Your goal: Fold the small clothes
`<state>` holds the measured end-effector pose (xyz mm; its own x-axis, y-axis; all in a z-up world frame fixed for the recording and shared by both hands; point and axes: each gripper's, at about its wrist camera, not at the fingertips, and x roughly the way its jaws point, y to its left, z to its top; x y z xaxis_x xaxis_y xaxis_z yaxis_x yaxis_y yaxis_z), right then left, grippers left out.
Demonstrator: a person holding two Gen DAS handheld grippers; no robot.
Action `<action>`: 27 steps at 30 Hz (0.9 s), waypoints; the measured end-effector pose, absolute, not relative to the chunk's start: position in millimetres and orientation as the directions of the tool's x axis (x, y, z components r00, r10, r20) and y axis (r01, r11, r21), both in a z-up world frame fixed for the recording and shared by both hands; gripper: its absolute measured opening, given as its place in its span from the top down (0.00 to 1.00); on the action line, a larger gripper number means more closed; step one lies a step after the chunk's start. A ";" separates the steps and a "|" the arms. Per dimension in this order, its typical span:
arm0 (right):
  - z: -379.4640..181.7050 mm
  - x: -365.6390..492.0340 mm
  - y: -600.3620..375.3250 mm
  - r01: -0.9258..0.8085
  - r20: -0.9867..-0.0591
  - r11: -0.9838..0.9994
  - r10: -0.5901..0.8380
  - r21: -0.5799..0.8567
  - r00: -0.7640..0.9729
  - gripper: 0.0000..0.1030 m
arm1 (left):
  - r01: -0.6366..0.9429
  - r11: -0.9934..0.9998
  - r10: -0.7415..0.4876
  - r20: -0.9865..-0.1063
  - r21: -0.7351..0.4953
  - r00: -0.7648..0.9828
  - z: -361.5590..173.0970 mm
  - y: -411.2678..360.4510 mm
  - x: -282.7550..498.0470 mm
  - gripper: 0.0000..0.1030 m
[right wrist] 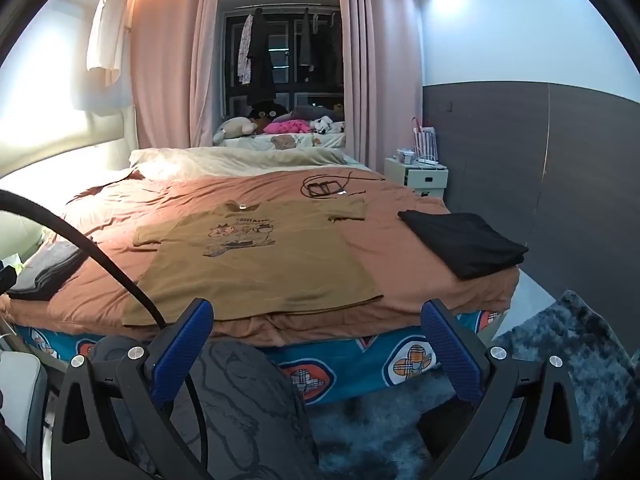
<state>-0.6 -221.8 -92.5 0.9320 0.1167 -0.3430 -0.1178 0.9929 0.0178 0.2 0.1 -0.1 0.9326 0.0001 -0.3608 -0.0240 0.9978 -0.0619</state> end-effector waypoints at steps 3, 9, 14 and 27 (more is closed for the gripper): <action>-94.1 3.7 -224.1 -0.111 -0.358 0.993 0.115 0.033 0.927 0.00 | -0.028 0.998 0.004 -0.363 -0.062 0.932 -0.9 0.5 0.7 0.00; -96.0 4.6 -214.3 -0.102 -0.359 0.995 0.103 0.022 0.928 0.00 | -0.019 0.999 0.000 -0.364 -0.048 0.931 4.0 -22.6 5.8 0.00; -97.7 3.0 -213.5 -0.102 -0.359 0.995 0.100 0.015 0.928 0.00 | 0.017 0.999 -0.029 -0.367 -0.036 0.930 -3.0 -20.6 1.9 0.00; -94.8 2.6 -217.6 -0.094 -0.365 0.995 0.097 0.026 0.926 0.00 | 0.055 0.997 -0.068 -0.359 -0.046 0.931 -1.2 -14.4 -8.5 0.00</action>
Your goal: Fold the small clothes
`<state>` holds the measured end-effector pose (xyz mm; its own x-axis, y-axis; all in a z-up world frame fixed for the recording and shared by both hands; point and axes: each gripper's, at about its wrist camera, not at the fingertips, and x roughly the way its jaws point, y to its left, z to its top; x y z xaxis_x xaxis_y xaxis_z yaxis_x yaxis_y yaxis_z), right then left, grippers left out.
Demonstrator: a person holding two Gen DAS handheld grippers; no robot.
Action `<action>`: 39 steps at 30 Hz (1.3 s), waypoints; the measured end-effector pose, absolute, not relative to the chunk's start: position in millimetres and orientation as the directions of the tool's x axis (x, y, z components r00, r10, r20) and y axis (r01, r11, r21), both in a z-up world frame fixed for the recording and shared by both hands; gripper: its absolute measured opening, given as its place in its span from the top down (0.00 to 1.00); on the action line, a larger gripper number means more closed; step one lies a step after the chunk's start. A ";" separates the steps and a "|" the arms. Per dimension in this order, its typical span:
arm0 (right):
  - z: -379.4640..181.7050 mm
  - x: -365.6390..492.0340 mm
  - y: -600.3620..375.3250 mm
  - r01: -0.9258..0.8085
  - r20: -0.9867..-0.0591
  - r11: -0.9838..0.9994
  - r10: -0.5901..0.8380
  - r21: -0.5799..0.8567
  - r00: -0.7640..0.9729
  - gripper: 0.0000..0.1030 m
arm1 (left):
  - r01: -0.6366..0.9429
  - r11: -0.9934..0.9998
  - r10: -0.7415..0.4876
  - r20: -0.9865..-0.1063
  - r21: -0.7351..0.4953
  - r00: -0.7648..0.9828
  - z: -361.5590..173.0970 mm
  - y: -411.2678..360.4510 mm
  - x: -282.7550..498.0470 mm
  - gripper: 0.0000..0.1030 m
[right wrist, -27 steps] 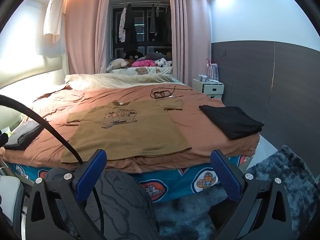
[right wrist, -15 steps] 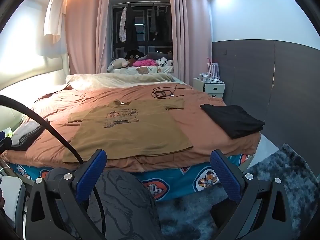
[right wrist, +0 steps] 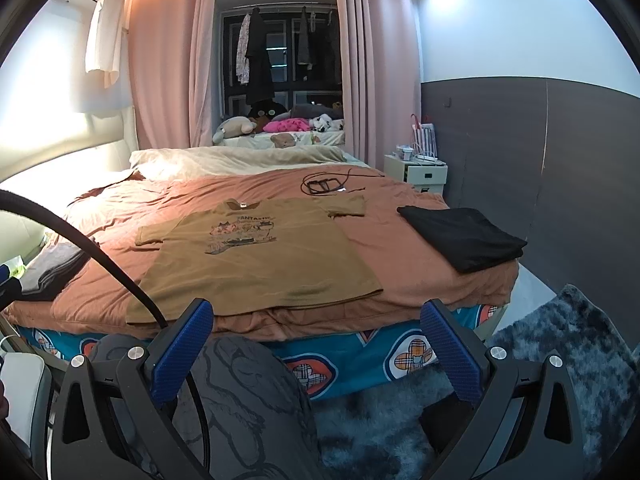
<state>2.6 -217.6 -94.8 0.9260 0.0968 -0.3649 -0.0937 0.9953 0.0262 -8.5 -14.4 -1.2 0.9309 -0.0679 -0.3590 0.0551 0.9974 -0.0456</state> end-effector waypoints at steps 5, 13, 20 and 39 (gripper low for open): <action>-95.5 2.5 -218.6 -0.088 -0.368 0.996 0.095 0.034 0.925 0.00 | 0.067 0.997 -0.077 -0.361 -0.040 0.929 -1.7 -17.7 -9.6 0.00; -94.2 0.2 -220.8 -0.086 -0.371 0.995 0.095 0.041 0.924 0.00 | 0.069 0.996 -0.084 -0.361 -0.053 0.929 -2.9 -16.0 -10.8 0.00; -92.5 -2.2 -222.0 -0.086 -0.372 0.995 0.096 0.042 0.923 0.00 | 0.068 0.996 -0.085 -0.361 -0.060 0.928 -2.3 -15.5 -10.6 0.00; -90.7 -1.3 -224.8 -0.102 -0.366 0.993 0.115 0.053 0.923 0.00 | 0.068 0.996 -0.084 -0.335 -0.058 0.939 1.9 -18.1 -23.0 0.00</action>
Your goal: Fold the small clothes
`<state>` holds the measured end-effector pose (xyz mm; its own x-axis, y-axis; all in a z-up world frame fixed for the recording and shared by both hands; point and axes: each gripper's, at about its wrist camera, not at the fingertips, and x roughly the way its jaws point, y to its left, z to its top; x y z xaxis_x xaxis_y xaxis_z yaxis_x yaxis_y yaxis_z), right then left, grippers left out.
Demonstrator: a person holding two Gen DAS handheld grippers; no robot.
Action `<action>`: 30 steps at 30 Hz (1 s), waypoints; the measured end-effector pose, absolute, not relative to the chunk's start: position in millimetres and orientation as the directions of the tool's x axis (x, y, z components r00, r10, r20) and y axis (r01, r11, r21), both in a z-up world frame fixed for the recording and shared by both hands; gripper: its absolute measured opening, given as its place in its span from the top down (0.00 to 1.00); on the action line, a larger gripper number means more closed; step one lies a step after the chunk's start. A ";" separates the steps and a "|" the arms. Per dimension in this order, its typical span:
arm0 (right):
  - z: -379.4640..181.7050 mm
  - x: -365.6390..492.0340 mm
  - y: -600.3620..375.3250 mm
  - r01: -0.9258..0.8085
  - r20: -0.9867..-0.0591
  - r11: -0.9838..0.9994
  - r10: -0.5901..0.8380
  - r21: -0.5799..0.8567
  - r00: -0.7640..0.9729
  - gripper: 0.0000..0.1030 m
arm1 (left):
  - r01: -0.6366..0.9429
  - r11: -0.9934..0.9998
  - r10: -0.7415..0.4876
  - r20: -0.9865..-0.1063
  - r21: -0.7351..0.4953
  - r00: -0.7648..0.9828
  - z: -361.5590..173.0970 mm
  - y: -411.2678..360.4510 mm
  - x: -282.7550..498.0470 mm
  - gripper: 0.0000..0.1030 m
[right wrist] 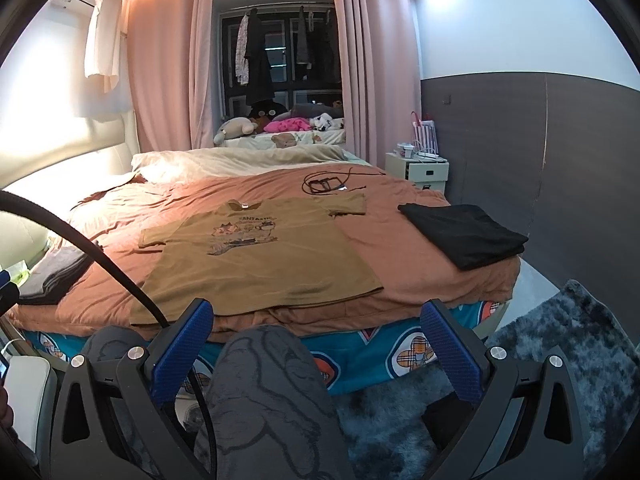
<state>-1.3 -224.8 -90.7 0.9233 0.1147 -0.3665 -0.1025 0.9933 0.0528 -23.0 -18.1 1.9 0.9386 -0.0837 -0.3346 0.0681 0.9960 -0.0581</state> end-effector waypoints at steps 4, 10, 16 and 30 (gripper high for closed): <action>-91.1 -2.6 -222.1 -0.112 -0.370 0.992 0.126 0.059 0.921 0.00 | 0.068 0.996 -0.082 -0.329 -0.054 0.941 5.4 -18.7 -27.6 0.00; -92.3 -7.0 -220.3 -0.119 -0.367 0.992 0.130 0.052 0.921 0.00 | 0.070 0.996 -0.085 -0.323 -0.057 0.943 7.1 -16.7 -32.3 0.00; -89.1 -6.4 -222.1 -0.118 -0.362 0.992 0.130 0.055 0.923 0.00 | 0.075 0.996 -0.090 -0.323 -0.057 0.942 7.6 -17.6 -33.1 0.00; -92.1 14.8 -215.6 -0.120 -0.375 0.990 0.138 0.073 0.917 0.00 | 0.077 0.996 -0.087 -0.292 -0.043 0.952 10.9 -14.1 -25.3 0.00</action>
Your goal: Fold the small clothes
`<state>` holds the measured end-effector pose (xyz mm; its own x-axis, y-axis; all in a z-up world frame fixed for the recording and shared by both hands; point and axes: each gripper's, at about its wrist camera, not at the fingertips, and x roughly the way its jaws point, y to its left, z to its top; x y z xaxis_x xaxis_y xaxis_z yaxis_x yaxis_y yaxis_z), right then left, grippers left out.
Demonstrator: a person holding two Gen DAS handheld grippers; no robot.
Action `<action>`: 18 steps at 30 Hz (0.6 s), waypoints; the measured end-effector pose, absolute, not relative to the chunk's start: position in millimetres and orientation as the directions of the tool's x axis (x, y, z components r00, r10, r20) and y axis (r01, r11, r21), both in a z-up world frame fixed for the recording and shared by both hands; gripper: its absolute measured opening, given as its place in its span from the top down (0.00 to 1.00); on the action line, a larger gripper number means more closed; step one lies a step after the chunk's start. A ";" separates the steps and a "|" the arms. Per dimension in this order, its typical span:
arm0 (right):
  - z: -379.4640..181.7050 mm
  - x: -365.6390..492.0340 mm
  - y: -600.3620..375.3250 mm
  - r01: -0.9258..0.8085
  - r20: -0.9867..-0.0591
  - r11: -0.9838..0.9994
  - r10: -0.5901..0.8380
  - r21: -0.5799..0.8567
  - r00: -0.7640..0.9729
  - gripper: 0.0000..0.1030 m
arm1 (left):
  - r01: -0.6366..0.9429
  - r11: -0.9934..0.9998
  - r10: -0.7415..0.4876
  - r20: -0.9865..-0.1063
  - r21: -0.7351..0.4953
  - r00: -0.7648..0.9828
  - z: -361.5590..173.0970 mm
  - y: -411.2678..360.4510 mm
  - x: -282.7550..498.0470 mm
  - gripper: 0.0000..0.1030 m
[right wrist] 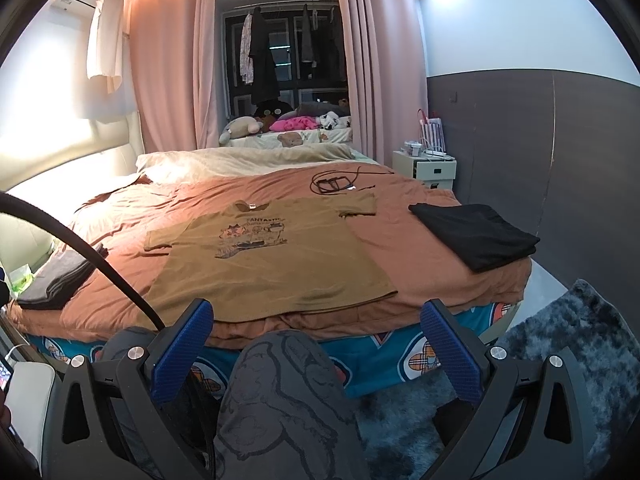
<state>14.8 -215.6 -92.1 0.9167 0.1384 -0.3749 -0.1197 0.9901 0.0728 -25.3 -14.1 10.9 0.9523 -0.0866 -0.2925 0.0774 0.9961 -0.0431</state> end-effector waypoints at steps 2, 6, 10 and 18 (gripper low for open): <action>-91.4 20.9 -213.6 -0.122 -0.378 0.990 0.142 0.077 0.915 0.00 | 0.070 0.997 -0.079 -0.294 -0.043 0.952 11.7 -10.8 -20.6 0.00; -91.9 35.1 -209.8 -0.126 -0.391 0.989 0.147 0.080 0.909 0.00 | 0.081 0.995 -0.094 -0.303 -0.054 0.948 13.5 -2.5 -7.5 0.00; -92.0 51.9 -205.2 -0.130 -0.407 0.988 0.153 0.084 0.900 0.00 | 0.065 0.995 -0.084 -0.312 -0.073 0.946 12.6 7.4 10.0 0.00; -86.2 92.4 -195.4 -0.141 -0.433 0.986 0.166 0.089 0.886 0.00 | 0.031 0.998 -0.051 -0.355 -0.064 0.933 5.3 22.2 61.5 0.00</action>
<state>92.4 -195.4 -86.2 0.8859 0.1657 -0.4333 -0.1407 0.9860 0.0895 61.5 22.2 5.3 0.9334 -0.0515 -0.3551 0.0309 0.9975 -0.0635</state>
